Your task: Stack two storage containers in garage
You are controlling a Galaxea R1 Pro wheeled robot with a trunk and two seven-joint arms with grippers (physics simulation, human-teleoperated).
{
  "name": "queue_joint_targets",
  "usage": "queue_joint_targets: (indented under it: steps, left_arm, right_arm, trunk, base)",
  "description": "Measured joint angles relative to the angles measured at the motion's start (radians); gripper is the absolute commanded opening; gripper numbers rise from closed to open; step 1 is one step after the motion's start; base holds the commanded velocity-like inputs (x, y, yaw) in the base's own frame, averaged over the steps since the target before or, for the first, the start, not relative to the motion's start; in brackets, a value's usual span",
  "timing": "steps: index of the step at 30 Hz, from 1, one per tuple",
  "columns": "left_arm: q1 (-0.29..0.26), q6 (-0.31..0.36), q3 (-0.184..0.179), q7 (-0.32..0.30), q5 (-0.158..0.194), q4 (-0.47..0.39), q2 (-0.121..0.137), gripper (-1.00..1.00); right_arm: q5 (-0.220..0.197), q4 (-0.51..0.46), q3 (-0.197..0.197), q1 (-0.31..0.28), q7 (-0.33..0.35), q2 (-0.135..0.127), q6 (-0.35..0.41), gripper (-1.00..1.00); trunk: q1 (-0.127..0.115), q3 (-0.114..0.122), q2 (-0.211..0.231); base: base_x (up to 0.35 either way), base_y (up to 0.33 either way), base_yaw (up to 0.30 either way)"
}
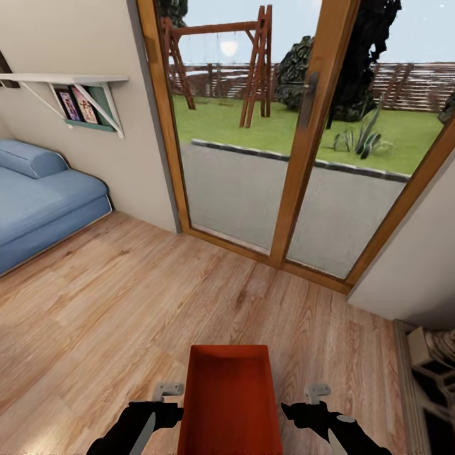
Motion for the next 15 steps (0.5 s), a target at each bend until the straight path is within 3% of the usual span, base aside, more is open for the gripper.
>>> queue_joint_targets:
  steps: [15]
  left_arm:
    - [0.000,-0.021,0.002,0.001,-0.001,-0.001,0.003,1.00]
  right_arm:
    - [0.000,0.000,-0.001,0.000,0.000,0.000,0.000,1.00]
  trunk:
    - [0.058,-0.071,-0.105]
  base:
    - [0.000,0.000,0.000]
